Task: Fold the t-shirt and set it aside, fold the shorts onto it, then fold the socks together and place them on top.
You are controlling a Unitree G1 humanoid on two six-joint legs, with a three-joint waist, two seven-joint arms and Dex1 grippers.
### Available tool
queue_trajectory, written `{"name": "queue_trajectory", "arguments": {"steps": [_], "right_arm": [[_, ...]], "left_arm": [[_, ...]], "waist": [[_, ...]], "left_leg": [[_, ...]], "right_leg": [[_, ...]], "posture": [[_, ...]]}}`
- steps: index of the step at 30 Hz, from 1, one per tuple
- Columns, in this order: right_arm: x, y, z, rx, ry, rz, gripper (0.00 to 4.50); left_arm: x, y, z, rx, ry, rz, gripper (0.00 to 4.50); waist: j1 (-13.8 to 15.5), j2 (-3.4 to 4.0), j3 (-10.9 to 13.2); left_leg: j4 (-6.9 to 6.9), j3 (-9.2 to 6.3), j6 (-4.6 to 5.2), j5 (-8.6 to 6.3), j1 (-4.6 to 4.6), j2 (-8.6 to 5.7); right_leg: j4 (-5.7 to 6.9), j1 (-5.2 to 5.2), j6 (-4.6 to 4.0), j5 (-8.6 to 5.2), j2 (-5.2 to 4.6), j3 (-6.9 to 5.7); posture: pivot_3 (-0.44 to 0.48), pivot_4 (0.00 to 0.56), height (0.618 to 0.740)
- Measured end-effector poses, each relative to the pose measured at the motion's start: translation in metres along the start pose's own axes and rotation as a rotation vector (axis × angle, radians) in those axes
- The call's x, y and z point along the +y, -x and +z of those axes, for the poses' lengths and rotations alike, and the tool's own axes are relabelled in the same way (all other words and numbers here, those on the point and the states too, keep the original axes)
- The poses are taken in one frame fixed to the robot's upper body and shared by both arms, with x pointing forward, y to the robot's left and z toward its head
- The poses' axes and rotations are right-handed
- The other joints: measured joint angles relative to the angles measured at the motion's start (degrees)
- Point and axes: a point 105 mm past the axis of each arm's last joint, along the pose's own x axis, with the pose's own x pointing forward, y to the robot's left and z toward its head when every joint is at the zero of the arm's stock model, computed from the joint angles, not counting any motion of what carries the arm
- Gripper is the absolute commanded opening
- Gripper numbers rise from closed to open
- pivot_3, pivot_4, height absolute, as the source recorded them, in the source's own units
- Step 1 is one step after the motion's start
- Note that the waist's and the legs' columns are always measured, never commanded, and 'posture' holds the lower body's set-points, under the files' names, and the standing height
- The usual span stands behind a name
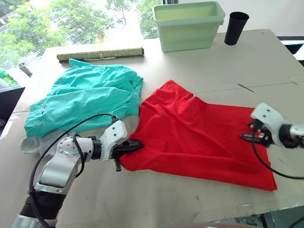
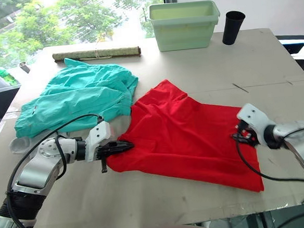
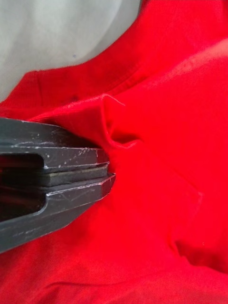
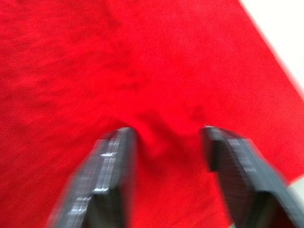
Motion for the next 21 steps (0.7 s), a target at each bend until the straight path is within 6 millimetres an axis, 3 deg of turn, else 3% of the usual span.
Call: {"name": "queue_trajectory", "arguments": {"steps": [2, 9, 12, 18, 19, 21], "right_arm": [[-0.008, -0.008, 0.005, 0.017, 0.036, -0.013, 0.09], [-0.041, -0.046, 0.032, 0.046, 0.163, -0.069, 0.09], [-0.055, -0.062, 0.047, 0.047, 0.220, -0.093, 0.09], [-0.069, -0.084, 0.072, 0.022, 0.249, -0.107, 0.09], [-0.069, -0.084, 0.074, 0.003, 0.224, -0.089, 0.62], [-0.068, -0.081, 0.076, -0.032, 0.182, -0.053, 1.31]], "left_arm": [[-0.007, 0.000, -0.002, -0.019, 0.078, 0.080, 0.00], [-0.030, -0.003, -0.002, -0.088, 0.344, 0.346, 0.00], [-0.041, -0.008, 0.001, -0.098, 0.428, 0.395, 0.00], [-0.043, -0.004, 0.005, -0.096, 0.482, 0.439, 0.00], [-0.045, -0.002, 0.005, -0.099, 0.476, 0.392, 0.66], [-0.044, 0.003, 0.005, -0.102, 0.473, 0.344, 1.34]], "waist": [[-0.28, -0.07, -0.16], [-0.99, -0.34, -0.35], [-1.01, -0.43, -0.41], [-1.53, -0.43, -0.40], [-1.67, -0.40, -0.37], [-1.72, -0.30, -0.29]], "left_leg": [[0.00, -0.01, -0.01, 0.00, 0.07, 0.00], [-0.03, 0.09, 0.03, -0.03, 0.69, 0.02], [-0.02, 0.09, -0.03, 0.01, 0.71, 0.02], [-0.03, 0.08, -0.10, 0.06, 0.67, 0.03], [-0.05, 0.08, -0.11, 0.06, 0.65, 0.03], [-0.06, 0.07, -0.11, 0.06, 0.59, 0.03]], "right_leg": [[0.03, 0.07, 0.03, 0.01, -0.02, 0.00], [0.11, 0.56, 0.02, 0.00, -0.05, 0.02], [0.15, 0.58, 0.02, 0.00, -0.03, 0.02], [0.21, 0.60, 0.17, 0.11, 0.02, 0.02], [0.21, 0.58, 0.15, 0.10, 0.01, 0.01], [0.21, 0.52, 0.13, 0.09, 0.01, 0.02]], "posture": [[0.000, 0.150, 0.727], [0.000, 0.150, 0.727], [0.000, 0.150, 0.727], [0.000, 0.150, 0.727], [0.000, 0.150, 0.727], [0.000, 0.150, 0.727]]}}
